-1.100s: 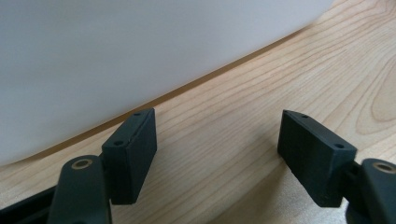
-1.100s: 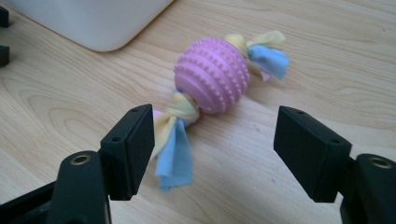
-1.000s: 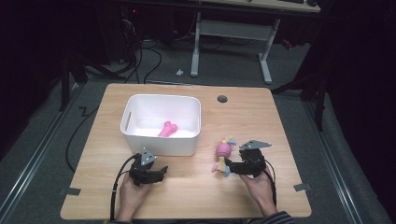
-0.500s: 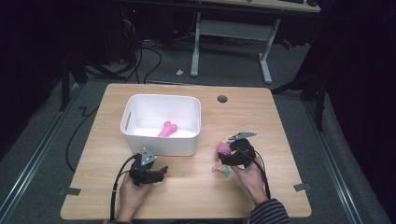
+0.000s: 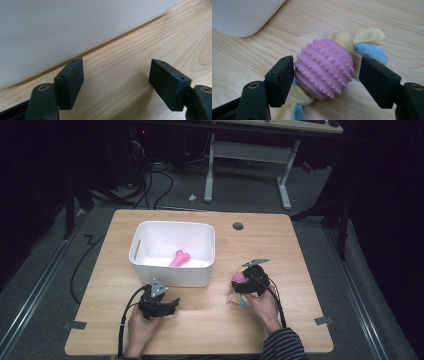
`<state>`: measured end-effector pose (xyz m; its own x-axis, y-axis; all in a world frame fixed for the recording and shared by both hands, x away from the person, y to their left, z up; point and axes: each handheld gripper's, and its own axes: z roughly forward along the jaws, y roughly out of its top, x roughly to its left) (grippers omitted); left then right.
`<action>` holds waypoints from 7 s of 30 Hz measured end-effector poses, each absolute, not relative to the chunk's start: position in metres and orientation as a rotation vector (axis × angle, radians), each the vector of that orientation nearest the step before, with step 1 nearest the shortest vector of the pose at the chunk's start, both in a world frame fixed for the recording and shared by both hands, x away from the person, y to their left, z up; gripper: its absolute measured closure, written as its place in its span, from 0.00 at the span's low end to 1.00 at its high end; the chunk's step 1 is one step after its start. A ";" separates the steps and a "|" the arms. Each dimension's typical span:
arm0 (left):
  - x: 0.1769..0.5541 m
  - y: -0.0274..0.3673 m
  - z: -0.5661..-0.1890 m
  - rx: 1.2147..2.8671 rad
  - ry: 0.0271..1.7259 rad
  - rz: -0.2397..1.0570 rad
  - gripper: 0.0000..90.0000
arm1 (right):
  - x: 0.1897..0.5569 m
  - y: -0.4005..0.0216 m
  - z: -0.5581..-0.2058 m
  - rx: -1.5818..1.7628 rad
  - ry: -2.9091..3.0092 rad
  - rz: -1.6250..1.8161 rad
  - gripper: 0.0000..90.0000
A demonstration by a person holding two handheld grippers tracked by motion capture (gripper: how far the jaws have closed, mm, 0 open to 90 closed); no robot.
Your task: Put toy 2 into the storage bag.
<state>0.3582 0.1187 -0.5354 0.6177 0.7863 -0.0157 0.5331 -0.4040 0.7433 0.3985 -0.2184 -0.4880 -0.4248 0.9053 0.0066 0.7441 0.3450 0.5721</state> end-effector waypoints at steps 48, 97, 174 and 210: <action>0.359 0.119 -0.535 2.104 1.036 0.442 0.31 | 0.380 -0.241 -0.441 1.316 2.352 0.893 0.38; 0.359 0.119 -0.535 2.106 1.037 0.444 0.31 | 0.401 -0.210 -0.340 1.059 2.442 1.048 0.38; 0.358 0.119 -0.535 2.105 1.037 0.441 0.31 | 0.483 -0.113 -0.362 1.104 2.548 0.732 0.36; 0.358 0.119 -0.535 2.106 1.036 0.443 0.31 | 0.414 -0.210 -0.330 1.116 2.297 1.134 0.43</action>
<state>0.3584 0.1185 -0.5354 0.6147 0.7886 -0.0136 0.5347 -0.4040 0.7423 0.4144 -0.2103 -0.3302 -0.6308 0.7751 0.0346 0.4986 0.3708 0.7835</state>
